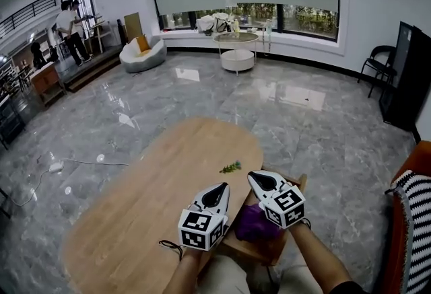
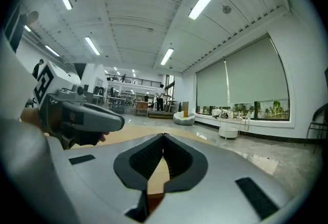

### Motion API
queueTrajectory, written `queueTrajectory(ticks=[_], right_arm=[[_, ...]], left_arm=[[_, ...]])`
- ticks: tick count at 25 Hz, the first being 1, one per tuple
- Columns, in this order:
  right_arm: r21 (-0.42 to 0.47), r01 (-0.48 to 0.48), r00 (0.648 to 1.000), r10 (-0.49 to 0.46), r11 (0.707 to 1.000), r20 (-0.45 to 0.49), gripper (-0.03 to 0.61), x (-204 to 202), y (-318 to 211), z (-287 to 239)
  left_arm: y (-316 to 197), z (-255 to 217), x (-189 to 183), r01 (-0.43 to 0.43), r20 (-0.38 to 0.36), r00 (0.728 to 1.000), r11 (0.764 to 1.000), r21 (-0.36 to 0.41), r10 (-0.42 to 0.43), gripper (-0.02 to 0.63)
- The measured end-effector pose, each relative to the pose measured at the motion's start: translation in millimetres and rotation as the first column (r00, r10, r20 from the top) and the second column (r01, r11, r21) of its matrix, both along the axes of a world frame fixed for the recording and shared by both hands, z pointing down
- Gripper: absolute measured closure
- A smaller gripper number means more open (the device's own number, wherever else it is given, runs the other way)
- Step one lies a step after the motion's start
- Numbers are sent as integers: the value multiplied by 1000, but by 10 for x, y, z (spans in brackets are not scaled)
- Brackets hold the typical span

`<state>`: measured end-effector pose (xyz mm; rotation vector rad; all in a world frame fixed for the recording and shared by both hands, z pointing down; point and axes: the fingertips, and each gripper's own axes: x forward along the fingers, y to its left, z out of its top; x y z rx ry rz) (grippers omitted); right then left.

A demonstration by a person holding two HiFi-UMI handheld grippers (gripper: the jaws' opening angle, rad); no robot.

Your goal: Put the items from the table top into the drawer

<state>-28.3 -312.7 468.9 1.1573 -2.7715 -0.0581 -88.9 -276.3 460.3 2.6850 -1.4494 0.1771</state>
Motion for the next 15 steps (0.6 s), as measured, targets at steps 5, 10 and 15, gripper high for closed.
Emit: queueTrajectory(ticks=[5, 10, 15], right_arm=[[-28, 0, 1000, -1, 1000, -18, 565, -52, -182, 28], [-58, -7, 999, 4, 998, -53, 563, -169, -392, 129], [-89, -4, 996, -4, 996, -90, 563, -297, -595, 309]], left_arm=[[-80, 67, -62, 21, 25, 999, 1000, 18, -21, 609], [-57, 171, -136, 17, 32, 999, 1000, 6, -17, 609], [-94, 255, -197, 10, 21, 1000, 1000, -5, -10, 609]])
